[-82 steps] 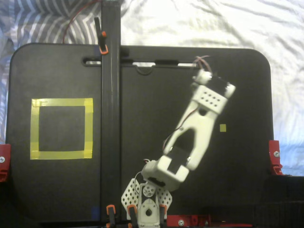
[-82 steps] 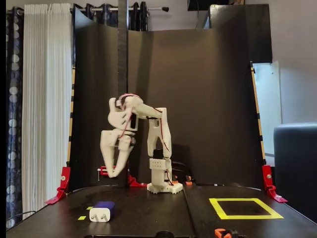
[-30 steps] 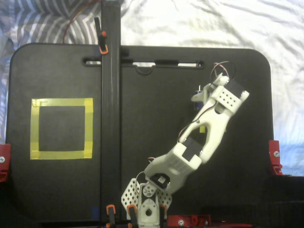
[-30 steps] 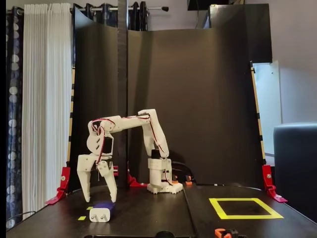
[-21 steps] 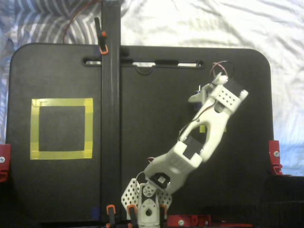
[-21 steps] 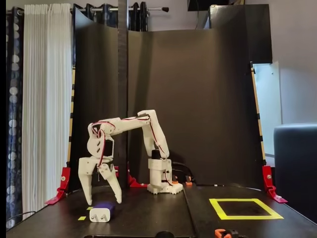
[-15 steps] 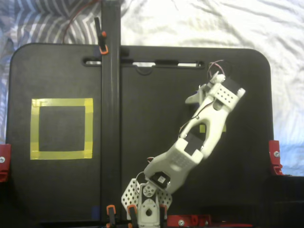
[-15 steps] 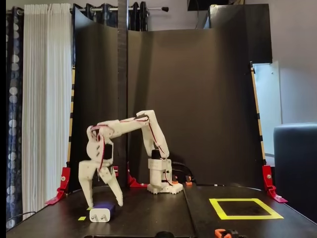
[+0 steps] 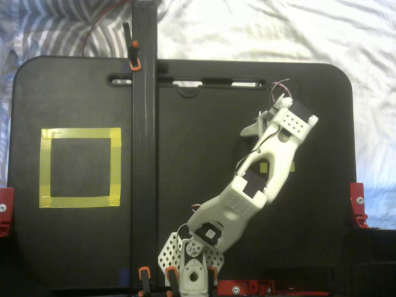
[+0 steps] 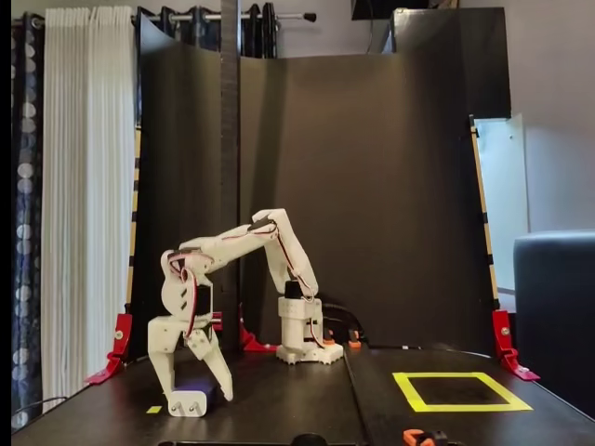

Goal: Grasp a block and put it in the designated area.

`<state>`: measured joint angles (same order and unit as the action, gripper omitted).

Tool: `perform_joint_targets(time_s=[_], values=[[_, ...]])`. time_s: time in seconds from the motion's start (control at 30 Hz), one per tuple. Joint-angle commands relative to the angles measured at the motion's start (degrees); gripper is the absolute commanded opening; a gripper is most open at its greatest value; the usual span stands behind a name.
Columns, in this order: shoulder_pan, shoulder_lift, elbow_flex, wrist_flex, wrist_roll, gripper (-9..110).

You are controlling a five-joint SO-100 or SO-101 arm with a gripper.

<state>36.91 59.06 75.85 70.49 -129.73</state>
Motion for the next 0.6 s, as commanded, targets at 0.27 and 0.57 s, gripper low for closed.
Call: perform_joint_targets(time_s=[0.27, 0.57], values=[[-0.4, -0.4, -1.8, -0.6, -0.3, 24], [-0.4, -0.1, -1.8, -0.1, 0.0, 24]])
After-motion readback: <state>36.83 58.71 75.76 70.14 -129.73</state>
